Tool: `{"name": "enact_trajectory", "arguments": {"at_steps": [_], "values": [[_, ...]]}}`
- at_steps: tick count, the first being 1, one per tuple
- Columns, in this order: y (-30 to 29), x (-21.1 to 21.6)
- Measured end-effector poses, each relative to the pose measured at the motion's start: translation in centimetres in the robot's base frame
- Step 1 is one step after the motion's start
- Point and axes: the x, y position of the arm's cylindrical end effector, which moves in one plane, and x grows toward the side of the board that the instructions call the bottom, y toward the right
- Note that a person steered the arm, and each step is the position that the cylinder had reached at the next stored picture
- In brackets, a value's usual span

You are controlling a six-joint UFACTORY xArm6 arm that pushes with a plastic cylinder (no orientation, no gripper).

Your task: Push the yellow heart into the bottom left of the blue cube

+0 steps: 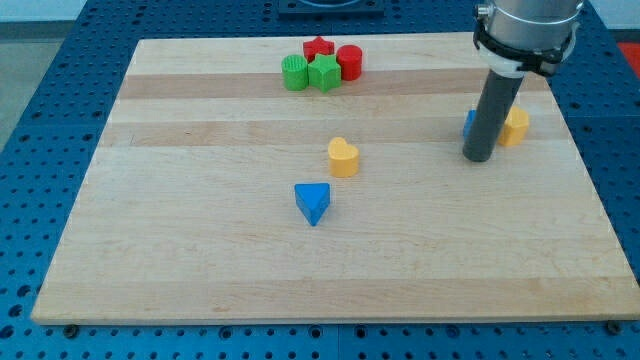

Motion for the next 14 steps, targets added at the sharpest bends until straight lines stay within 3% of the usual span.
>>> {"name": "enact_trajectory", "arguments": {"at_steps": [2,5,7,8,9,11,12,14], "values": [[-6.6,1.9],[-15.6,-4.0],[-20.8,-2.4],[-18.8,3.6],[-16.9,2.9],[-10.8,-3.4],[-10.6,-3.0],[-16.4,-1.2]]}}
